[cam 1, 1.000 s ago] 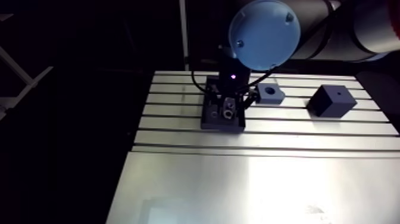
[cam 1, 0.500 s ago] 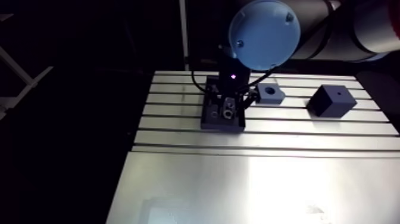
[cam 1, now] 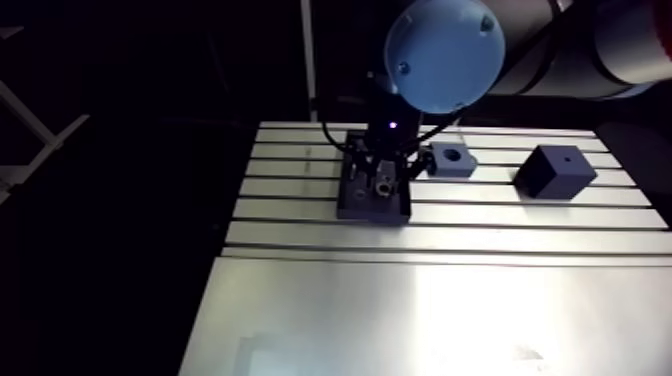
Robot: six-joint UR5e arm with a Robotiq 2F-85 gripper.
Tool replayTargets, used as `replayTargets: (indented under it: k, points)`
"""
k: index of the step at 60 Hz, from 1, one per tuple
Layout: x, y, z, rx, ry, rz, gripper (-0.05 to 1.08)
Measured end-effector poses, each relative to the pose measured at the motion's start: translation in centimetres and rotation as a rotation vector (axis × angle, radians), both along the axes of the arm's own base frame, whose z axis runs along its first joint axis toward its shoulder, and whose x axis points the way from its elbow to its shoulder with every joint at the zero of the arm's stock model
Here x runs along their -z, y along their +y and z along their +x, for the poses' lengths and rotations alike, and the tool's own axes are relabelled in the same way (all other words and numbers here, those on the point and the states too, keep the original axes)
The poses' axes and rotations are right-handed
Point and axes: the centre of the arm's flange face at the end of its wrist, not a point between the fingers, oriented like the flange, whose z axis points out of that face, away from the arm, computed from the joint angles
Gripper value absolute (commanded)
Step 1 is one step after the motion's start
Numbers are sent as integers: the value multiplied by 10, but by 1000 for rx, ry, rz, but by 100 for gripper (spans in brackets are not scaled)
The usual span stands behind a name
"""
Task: Pick up the bearing and press it into the housing until flush.
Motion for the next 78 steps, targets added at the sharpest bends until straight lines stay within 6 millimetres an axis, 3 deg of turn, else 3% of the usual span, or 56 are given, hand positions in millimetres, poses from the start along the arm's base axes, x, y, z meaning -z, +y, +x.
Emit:
replayTargets:
  k: [52,61,78]
  points:
    - [-81,5,-13,-113,40,-1,56]
    - [-93,22,-24,-172,32,-6,56]
    - [-102,73,-46,-263,30,4,56]
